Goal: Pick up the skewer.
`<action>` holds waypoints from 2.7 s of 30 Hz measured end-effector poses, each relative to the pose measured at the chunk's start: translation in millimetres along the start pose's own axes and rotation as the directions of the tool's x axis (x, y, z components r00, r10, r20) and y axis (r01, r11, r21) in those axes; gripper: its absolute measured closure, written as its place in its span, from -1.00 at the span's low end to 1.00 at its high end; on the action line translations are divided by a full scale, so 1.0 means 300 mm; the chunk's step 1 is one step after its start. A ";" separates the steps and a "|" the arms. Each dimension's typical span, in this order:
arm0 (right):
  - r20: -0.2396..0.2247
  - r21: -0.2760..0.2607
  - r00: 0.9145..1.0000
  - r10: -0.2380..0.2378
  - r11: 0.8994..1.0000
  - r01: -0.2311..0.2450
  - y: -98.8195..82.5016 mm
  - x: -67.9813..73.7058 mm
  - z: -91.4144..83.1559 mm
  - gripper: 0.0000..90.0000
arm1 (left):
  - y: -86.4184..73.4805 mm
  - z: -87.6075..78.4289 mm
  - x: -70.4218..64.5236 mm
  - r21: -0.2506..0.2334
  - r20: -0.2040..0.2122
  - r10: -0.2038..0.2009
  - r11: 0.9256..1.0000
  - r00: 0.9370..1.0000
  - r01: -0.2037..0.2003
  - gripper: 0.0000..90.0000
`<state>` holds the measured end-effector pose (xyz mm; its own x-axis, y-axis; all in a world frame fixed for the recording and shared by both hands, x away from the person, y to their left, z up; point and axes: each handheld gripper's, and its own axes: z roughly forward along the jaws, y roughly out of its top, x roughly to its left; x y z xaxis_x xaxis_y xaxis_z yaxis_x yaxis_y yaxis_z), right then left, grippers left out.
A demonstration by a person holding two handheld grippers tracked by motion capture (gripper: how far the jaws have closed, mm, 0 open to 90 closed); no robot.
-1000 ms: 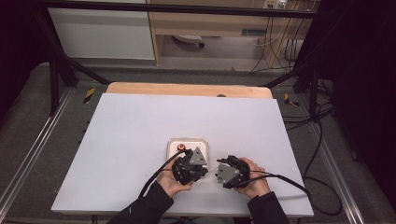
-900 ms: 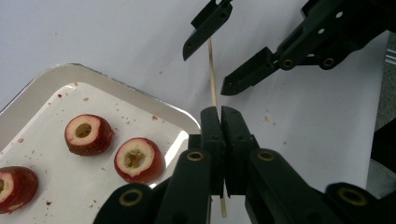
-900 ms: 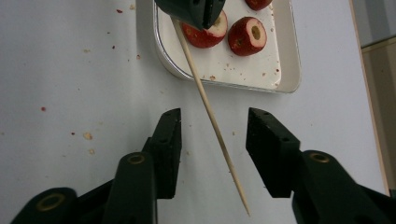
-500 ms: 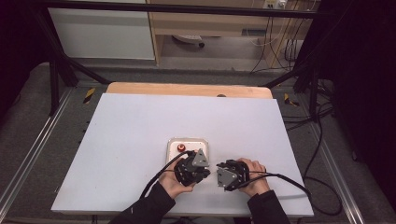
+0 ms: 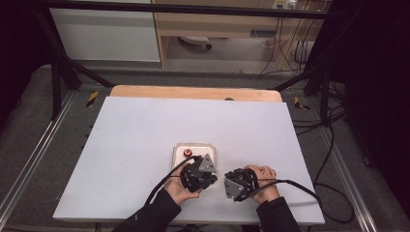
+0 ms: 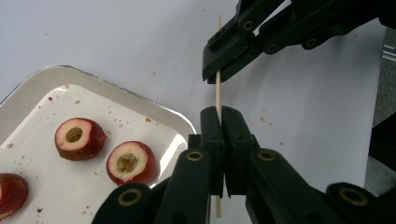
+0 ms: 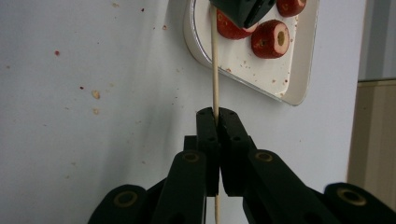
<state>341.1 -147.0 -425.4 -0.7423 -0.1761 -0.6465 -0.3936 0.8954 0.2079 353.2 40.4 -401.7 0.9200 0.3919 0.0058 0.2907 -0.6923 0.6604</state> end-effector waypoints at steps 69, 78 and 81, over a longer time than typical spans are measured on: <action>-0.068 -0.008 0.392 0.917 0.393 -0.920 -0.136 -0.071 -0.025 -0.80 | -0.321 -0.211 0.084 -0.099 -0.149 -0.194 0.979 0.970 0.180 0.96; -0.122 -0.001 0.350 0.929 0.353 -0.936 -0.090 -0.106 -0.022 -0.90 | -0.385 -0.241 0.102 -0.145 -0.153 -0.238 0.965 0.959 0.217 0.96; -0.136 -0.003 0.350 0.927 0.353 -0.936 -0.067 -0.118 -0.018 -0.90 | -0.401 -0.242 0.102 -0.156 -0.149 -0.247 0.962 0.958 0.223 0.96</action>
<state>372.5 -161.1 -402.7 -0.6984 0.7127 0.0662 0.5541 0.4798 0.6803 327.4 179.7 -426.5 0.7701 0.6364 -0.0453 0.4442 -0.4839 0.7540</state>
